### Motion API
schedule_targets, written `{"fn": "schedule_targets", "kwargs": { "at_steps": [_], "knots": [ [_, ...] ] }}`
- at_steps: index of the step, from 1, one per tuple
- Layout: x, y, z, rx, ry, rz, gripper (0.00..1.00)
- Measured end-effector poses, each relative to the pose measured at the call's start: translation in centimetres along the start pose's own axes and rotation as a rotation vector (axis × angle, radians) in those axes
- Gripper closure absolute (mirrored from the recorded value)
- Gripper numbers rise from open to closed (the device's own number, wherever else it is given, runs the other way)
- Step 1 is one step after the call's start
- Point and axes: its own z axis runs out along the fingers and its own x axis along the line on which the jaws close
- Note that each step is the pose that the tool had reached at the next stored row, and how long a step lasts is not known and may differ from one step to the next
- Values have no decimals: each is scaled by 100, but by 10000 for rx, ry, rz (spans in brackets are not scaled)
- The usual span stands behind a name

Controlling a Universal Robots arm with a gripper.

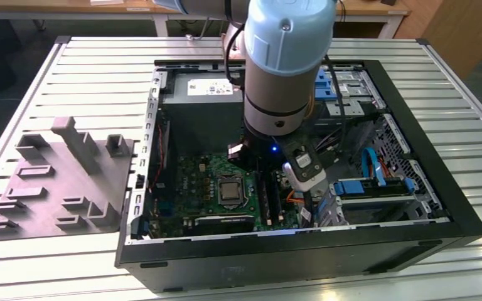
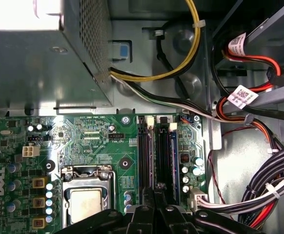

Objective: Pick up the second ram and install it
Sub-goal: 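Insert the second ram into the second slot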

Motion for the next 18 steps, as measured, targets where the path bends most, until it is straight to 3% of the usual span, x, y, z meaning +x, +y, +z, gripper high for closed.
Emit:
{"fn": "schedule_targets", "kwargs": {
  "at_steps": [6, 18],
  "knots": [
    [0, 0, 0, -182, -12, 7, 88],
    [1, -12, 20, -185, -12, 7, 88]
  ]
}}
